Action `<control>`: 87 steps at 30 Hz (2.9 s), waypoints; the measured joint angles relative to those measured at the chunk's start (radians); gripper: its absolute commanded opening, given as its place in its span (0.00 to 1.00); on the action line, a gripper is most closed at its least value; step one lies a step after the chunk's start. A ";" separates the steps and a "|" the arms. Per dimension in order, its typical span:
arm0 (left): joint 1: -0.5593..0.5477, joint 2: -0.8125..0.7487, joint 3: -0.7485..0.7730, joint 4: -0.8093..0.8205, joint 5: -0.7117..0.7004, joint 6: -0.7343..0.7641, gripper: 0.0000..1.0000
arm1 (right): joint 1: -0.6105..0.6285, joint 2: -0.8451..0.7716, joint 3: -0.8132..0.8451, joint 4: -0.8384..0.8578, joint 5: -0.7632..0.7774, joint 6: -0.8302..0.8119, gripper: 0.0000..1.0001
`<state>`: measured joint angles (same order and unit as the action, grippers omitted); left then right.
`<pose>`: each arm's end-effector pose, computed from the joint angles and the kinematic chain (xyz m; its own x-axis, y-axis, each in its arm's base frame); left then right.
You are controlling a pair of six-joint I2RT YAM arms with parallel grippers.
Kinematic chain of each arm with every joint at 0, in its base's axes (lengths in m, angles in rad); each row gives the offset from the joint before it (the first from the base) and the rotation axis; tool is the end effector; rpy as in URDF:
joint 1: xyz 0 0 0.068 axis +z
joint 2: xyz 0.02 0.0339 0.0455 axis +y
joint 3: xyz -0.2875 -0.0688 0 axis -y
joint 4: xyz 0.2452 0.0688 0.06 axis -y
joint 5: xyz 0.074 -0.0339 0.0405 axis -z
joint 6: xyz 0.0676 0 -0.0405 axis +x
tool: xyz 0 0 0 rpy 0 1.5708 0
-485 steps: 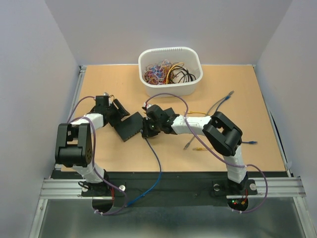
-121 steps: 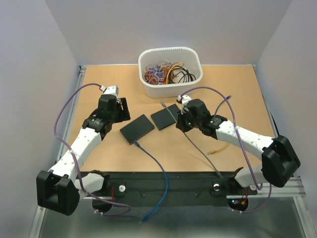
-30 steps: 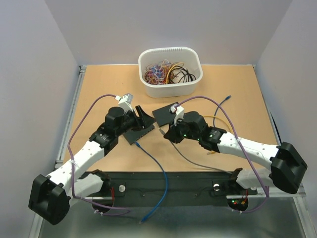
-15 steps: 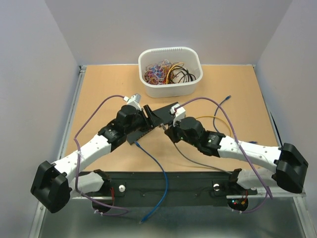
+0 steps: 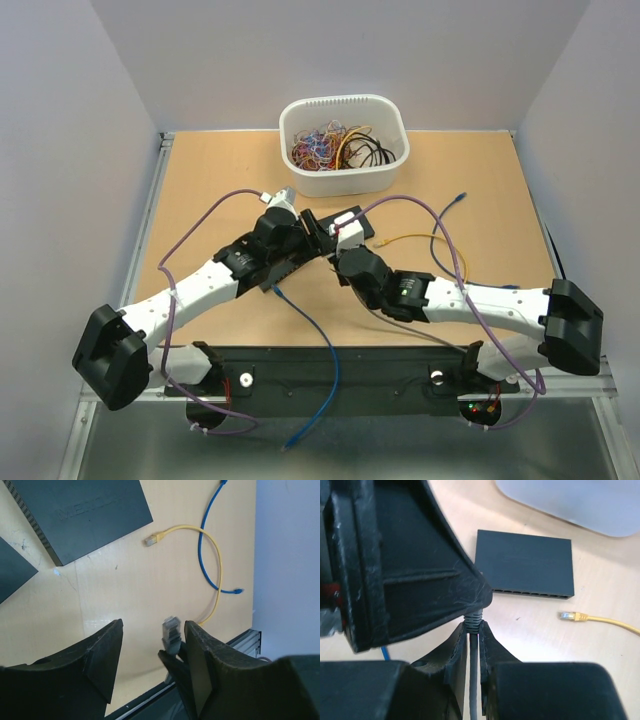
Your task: Insert the plug into the switch port
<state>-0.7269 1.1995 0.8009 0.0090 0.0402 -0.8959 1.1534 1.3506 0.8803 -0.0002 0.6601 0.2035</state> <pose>0.2193 -0.1987 0.2878 -0.7175 -0.4059 -0.5661 0.2107 0.6481 -0.7318 0.1662 0.2726 0.2787 -0.2811 -0.2402 -0.9291 -0.4531 0.8867 -0.0921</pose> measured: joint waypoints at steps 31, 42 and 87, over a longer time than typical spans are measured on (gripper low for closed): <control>-0.040 0.090 0.097 -0.068 -0.123 0.001 0.01 | 0.060 0.098 0.061 -0.016 0.147 -0.043 0.00; -0.042 0.100 0.097 -0.071 -0.134 0.046 0.00 | 0.075 0.114 0.080 -0.021 0.195 -0.005 0.53; 0.007 -0.409 -0.269 0.750 0.248 0.299 0.00 | -0.492 -0.008 -0.063 0.836 -1.557 0.816 0.19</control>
<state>-0.7197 0.7902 0.5316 0.7589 0.2882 -0.5964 0.6613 1.3422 0.8177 0.8360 -0.8967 1.0191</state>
